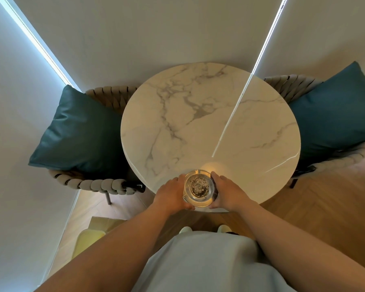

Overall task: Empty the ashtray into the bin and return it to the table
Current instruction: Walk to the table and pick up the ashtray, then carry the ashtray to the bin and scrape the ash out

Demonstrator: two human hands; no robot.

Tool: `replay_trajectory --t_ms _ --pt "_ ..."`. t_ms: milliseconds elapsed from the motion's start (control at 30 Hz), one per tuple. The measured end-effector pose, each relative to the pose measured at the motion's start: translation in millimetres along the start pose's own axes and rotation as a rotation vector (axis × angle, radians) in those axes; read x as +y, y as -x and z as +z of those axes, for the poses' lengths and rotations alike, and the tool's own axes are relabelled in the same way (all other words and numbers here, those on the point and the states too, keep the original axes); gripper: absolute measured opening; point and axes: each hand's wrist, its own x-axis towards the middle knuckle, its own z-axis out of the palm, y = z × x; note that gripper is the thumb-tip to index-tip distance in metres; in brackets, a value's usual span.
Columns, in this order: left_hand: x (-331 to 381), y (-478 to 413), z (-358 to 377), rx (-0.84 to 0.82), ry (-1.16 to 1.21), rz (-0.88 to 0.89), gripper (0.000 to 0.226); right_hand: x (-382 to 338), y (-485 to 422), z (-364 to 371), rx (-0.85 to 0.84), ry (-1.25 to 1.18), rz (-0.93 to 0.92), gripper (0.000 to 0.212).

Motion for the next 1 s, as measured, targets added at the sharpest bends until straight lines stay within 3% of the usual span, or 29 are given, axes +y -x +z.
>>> replay_trajectory --t_ms 367,700,867,1000 --pt "15.5 16.1 13.3 0.089 0.077 -0.094 0.095 8.1 0.6 -14.0 -0.067 0.038 -0.11 0.1" --pt "19.1 96.4 53.0 0.328 0.27 -0.411 0.089 -27.5 3.7 -0.8 -0.258 0.241 -0.39 0.106" --pt "12.2 146.9 75.3 0.432 0.347 -0.565 0.093 -61.7 8.2 22.2 -0.362 0.309 -0.542 0.099" --pt "0.4 192.0 91.8 0.511 0.416 -0.702 0.096 -103.1 19.4 48.8 -0.436 0.395 -0.701 0.108"
